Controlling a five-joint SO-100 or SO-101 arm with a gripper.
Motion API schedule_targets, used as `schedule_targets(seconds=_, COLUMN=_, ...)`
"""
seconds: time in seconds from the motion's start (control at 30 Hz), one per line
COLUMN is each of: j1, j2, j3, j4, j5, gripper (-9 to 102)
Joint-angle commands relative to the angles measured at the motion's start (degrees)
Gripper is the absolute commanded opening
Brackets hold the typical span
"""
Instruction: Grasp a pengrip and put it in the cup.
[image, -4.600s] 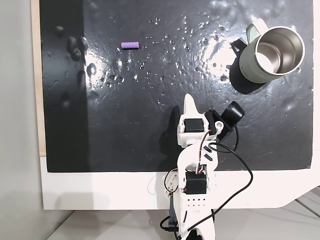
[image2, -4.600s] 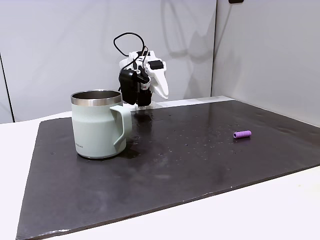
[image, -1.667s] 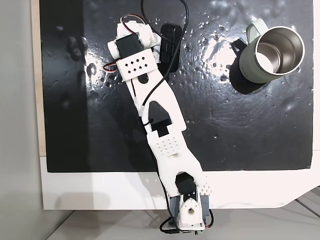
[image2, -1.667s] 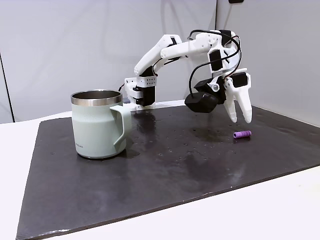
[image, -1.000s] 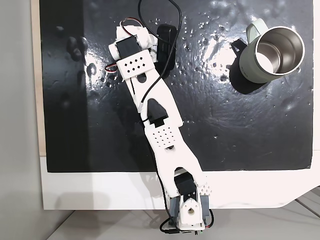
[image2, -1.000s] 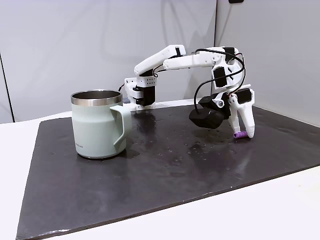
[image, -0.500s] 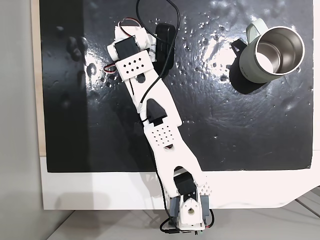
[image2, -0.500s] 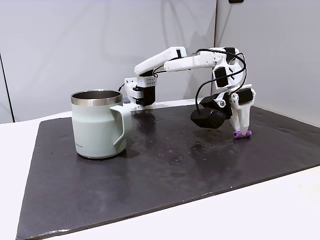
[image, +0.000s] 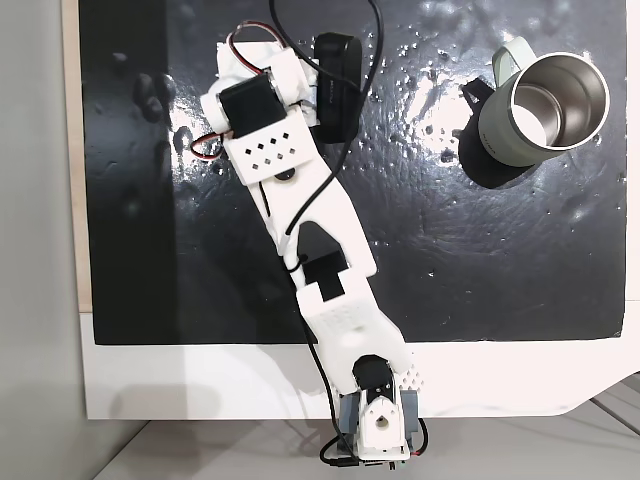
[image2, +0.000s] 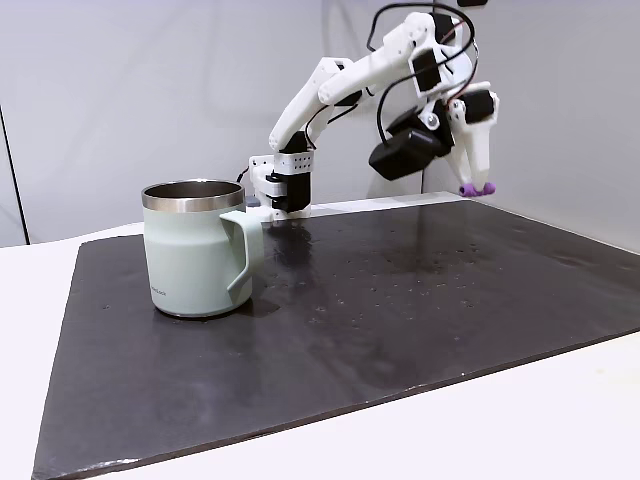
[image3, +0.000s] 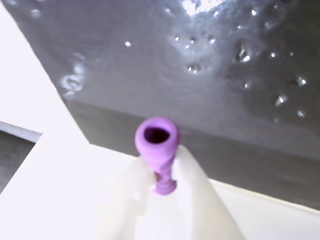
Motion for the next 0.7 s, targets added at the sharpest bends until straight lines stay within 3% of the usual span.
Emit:
schedule_targets(seconds=0.0, j1=3.3, j2=12.4, j3=3.3, j4=2.4, j5=-1.8, gripper=0)
schedule_targets(seconds=0.4, j1=18.5, j2=38.6, j3=24.4, j4=5.0, j5=-10.9, gripper=0)
schedule_targets(seconds=0.67, j1=34.4, j2=45.1, j3=28.8, j4=5.1, j5=-22.1, gripper=0)
